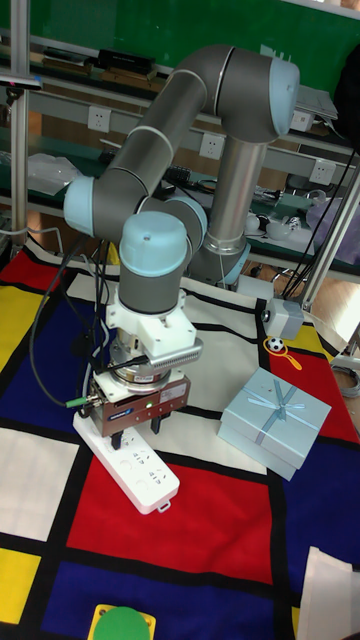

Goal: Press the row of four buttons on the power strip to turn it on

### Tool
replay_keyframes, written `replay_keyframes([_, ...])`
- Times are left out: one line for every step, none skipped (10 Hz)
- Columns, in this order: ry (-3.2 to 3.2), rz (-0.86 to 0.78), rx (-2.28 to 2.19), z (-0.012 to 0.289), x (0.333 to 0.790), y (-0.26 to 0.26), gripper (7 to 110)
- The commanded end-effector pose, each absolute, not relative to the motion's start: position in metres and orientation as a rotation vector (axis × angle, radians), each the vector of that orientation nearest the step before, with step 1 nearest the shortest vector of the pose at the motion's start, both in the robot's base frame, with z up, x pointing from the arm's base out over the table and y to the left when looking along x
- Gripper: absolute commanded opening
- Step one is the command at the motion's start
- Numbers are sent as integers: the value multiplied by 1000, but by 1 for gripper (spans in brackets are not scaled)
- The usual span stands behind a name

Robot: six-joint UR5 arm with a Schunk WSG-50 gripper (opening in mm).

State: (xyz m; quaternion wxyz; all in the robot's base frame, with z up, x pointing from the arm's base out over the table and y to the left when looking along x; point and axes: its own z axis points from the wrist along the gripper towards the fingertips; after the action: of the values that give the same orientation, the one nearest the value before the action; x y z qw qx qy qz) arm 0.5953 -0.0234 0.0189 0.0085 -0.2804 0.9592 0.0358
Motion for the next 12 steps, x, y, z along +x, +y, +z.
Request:
replay_keyframes([2983, 101, -871, 17, 606, -21, 66])
replay_keyframes([2984, 94, -871, 17, 605, -22, 66])
replay_keyframes([2986, 90, -874, 18, 604, -24, 66])
replay_keyframes([2987, 83, -875, 17, 605, -25, 66])
replay_keyframes([2988, 81, -875, 17, 604, -25, 66])
replay_keyframes([2988, 81, -875, 18, 603, -25, 66])
replay_keyframes([2996, 69, -872, 20, 600, -28, 66])
replay_keyframes([3003, 57, -869, 22, 596, -30, 66])
replay_keyframes([3006, 53, -866, 24, 592, -31, 66])
replay_keyframes([3001, 20, -879, 24, 594, -36, 66])
replay_keyframes([2990, 13, -886, 24, 597, -36, 66])
replay_keyframes([2972, -3, -901, 24, 600, -38, 66])
